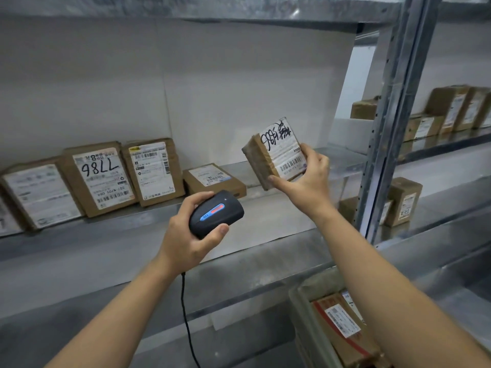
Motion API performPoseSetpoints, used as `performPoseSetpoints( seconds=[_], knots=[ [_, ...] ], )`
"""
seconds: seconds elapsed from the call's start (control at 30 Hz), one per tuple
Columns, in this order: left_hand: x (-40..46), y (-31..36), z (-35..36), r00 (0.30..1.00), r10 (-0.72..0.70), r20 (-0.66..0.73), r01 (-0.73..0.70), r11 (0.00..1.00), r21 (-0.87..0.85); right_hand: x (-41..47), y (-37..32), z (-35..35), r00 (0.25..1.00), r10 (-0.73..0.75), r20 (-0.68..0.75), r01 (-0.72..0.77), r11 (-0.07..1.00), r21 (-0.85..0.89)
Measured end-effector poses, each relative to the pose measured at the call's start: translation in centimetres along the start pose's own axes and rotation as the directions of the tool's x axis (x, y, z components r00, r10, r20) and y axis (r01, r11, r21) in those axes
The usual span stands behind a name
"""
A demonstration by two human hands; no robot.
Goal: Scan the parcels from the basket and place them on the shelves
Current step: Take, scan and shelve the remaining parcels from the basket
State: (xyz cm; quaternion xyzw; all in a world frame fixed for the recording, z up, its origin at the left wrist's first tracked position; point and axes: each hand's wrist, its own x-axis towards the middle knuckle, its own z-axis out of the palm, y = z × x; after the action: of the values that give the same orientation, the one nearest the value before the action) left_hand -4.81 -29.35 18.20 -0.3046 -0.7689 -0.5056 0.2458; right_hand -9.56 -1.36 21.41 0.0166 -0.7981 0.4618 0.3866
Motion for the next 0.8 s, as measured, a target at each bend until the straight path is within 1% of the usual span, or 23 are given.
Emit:
performPoseSetpoints(
  seconds=[0.17,0.37,0.43,0.57,0.63,0.8],
  knots=[
    [0.1,0.0,-0.7,0.999,-0.027,-0.027,0.027,1.000,0.005,0.8,-0.1,3.5,0.998,0.063,-0.017,-0.062,0.995,0.083],
    [0.0,-0.2,-1.4,0.998,-0.052,-0.034,0.052,0.999,0.012,0.3,0.2,6.7,0.997,0.076,-0.004,-0.075,0.991,0.111],
    [0.0,-0.3,-1.7,0.998,-0.060,-0.035,0.060,0.998,0.020,0.1,0.3,7.5,0.997,0.080,0.006,-0.080,0.993,0.085],
    [-0.1,-0.5,-1.9,0.996,-0.075,-0.048,0.076,0.997,0.030,0.3,0.2,8.5,0.996,0.084,0.007,-0.084,0.995,-0.060],
    [-0.1,-0.5,-1.8,0.996,-0.079,-0.047,0.081,0.996,0.038,0.4,-0.1,8.6,0.996,0.088,0.028,-0.085,0.991,-0.105],
    [0.0,-0.7,-1.6,0.995,-0.093,-0.039,0.095,0.995,0.037,0.6,-0.3,8.7,0.996,0.088,0.034,-0.084,0.992,-0.096]
  ],
)
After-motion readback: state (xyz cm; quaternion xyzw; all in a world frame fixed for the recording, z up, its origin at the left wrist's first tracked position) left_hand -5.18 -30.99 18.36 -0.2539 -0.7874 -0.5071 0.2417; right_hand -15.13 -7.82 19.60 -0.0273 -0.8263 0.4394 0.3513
